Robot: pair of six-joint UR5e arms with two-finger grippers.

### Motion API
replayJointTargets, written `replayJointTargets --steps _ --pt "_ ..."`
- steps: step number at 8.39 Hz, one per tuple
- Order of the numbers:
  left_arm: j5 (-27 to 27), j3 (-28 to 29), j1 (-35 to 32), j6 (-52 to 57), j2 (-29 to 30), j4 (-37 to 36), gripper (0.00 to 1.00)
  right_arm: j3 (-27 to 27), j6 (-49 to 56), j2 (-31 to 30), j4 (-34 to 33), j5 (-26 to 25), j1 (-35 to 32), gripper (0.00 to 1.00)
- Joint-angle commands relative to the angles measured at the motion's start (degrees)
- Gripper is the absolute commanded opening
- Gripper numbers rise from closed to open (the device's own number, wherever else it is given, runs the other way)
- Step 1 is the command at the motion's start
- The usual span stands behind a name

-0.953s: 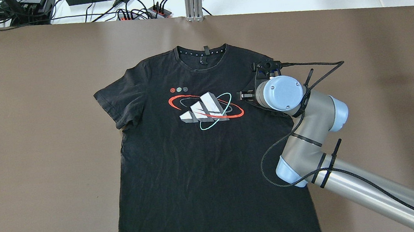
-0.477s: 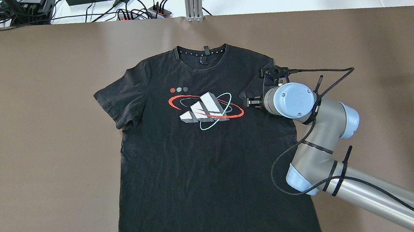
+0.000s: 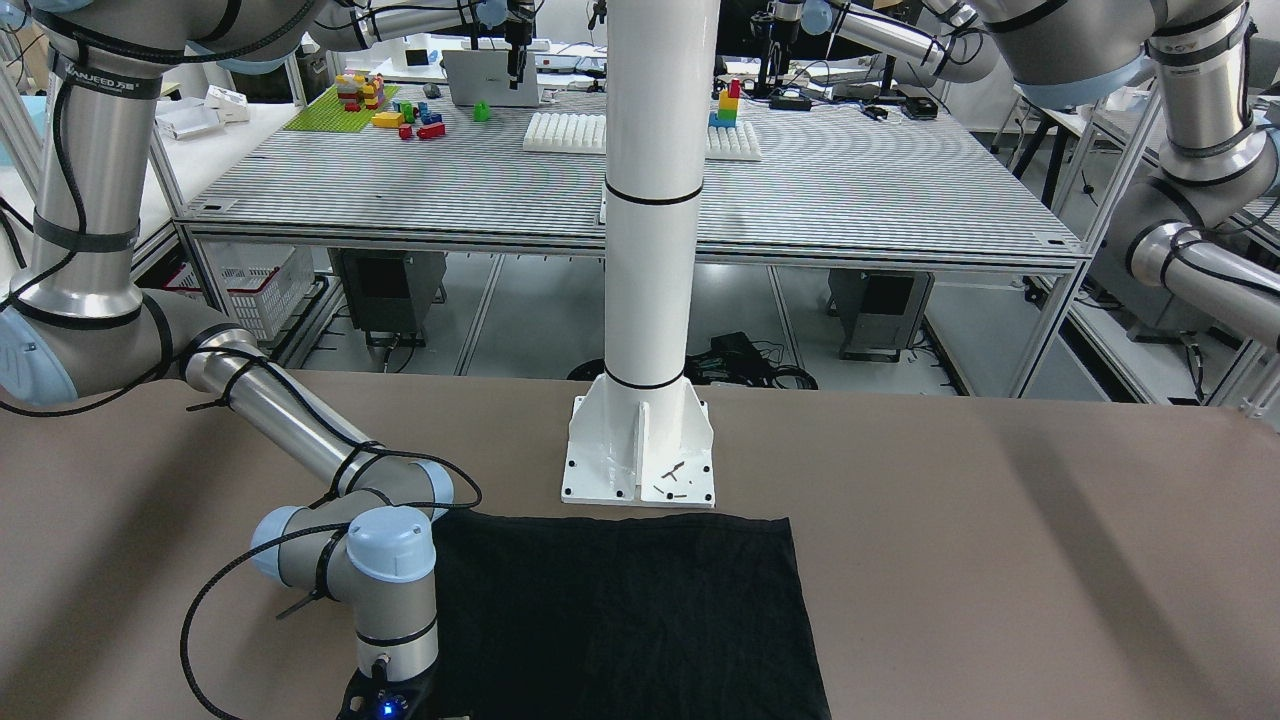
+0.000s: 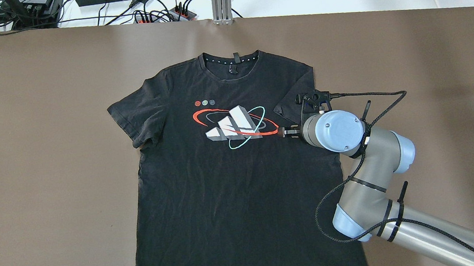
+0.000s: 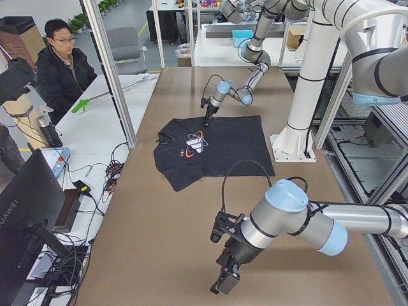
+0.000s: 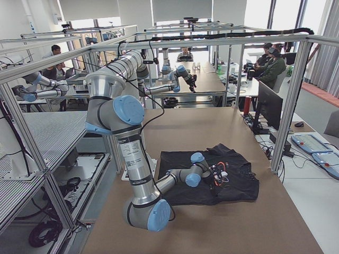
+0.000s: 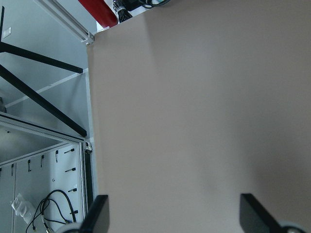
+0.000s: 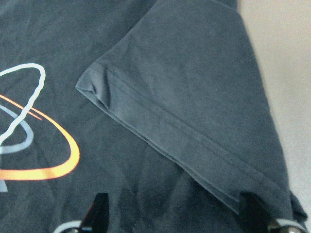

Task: Fold clothes
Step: 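Grasp the sleeve with the right gripper and fold it inward onto the shirt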

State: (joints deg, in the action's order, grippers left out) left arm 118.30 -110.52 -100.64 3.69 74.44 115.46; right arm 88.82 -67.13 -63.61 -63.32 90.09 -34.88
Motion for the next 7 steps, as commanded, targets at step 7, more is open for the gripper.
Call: replayJointTargets --steps 7 --pt "9.36 -0.04 3.23 -8.81 2.18 -0.67 0.94 17.53 -9.51 -7.49 -11.47 -0.09 5.44 0.94"
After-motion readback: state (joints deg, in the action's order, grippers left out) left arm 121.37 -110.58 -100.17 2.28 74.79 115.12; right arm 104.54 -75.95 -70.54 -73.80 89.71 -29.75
